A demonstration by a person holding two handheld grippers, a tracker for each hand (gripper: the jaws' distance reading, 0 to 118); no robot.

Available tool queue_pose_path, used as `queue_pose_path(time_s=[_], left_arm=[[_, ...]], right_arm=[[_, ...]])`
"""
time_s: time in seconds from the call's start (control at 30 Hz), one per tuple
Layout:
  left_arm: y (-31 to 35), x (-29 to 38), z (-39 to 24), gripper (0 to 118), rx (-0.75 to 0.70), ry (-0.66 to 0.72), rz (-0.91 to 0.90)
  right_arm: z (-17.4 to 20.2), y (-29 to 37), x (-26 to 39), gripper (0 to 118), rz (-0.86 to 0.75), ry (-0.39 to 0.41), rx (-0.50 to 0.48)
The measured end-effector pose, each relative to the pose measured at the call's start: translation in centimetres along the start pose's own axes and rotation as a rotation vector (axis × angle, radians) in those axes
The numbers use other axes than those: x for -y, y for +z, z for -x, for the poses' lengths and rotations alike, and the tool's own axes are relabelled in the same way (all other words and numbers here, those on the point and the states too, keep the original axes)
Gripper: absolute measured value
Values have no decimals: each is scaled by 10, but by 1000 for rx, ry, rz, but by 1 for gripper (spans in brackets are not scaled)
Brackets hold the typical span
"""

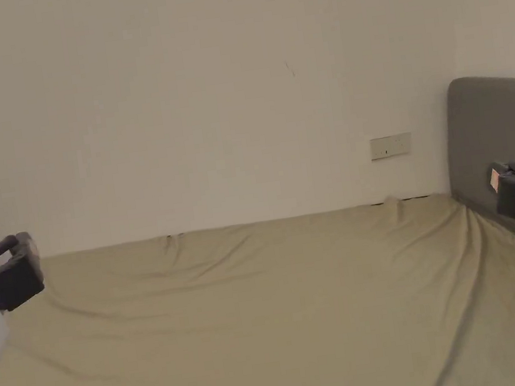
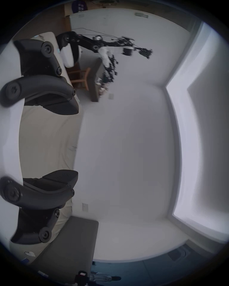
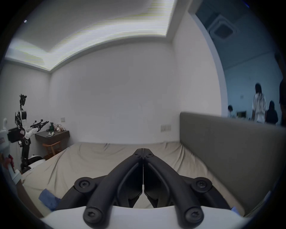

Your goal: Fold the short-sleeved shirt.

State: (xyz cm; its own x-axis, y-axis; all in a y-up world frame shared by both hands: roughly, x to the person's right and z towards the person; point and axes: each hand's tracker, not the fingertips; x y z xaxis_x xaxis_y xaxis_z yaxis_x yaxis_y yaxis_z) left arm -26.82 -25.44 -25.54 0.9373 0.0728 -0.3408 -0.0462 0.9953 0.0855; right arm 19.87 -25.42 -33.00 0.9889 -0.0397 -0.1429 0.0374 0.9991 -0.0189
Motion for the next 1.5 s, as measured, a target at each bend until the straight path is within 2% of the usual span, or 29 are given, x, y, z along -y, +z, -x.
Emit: queue_pose_path(time_s=[0.07, 0.1, 0.13, 0.17, 0.2, 0.27, 0.37, 0.5, 1.03, 1.07, 1.13, 1.17, 1.2, 1.23, 1.27, 1.4, 1.47, 1.5], left_arm=[[7, -15, -28, 83, 2, -50, -63], [7, -19, -40, 76, 20, -70, -76], [8, -25, -48, 62, 53, -82, -74], [9, -27, -54, 18, 82, -85, -66], [9, -29, -60, 0, 102, -91, -74], [11, -27, -72, 0, 86, -87, -77], [8, -25, -83, 0, 168, -61, -37], [8, -19, -94, 0, 177, -90, -13], [9, -13, -94, 0, 182, -79, 6], [9, -13, -94, 0, 180, -81, 5], [6, -14, -95, 0, 159, -82, 14], [6, -15, -93, 14, 160, -73, 22], [6, -15, -91, 36, 157, -57, 32], [4, -15, -90, 66, 155, -45, 40], [3, -15, -89, 95, 156, -36, 45], [2, -12, -87, 106, 150, -12, 61], [0, -13, -87, 116, 135, -13, 74], [0, -12, -88, 117, 132, -11, 79]], right_arm=[[7, 9, -15, 2, -42, 33, 15], [9, 13, -21, 2, -49, 38, 16], [10, 12, -24, 2, -56, 37, 22], [10, 13, -26, 2, -55, 33, 16], [9, 15, -28, 2, -58, 26, 5], [11, 16, -27, 2, -60, 20, -9], [15, 14, -22, 2, -59, 44, -6], [18, 13, -17, 2, -47, 43, -19], [18, 19, -17, 3, -56, 58, -20], [17, 20, -18, 17, -55, 55, -23], [20, 21, -16, 56, -64, 60, -8], [20, 21, -16, 76, -65, 65, 0], [20, 21, -15, 95, -69, 70, 10], [19, 21, -16, 111, -69, 73, 15], [19, 20, -16, 118, -58, 76, 18], [17, 22, -14, 118, -90, 48, 26], [17, 23, -15, 118, -98, 56, 38], [18, 23, -15, 118, -106, 68, 50]])
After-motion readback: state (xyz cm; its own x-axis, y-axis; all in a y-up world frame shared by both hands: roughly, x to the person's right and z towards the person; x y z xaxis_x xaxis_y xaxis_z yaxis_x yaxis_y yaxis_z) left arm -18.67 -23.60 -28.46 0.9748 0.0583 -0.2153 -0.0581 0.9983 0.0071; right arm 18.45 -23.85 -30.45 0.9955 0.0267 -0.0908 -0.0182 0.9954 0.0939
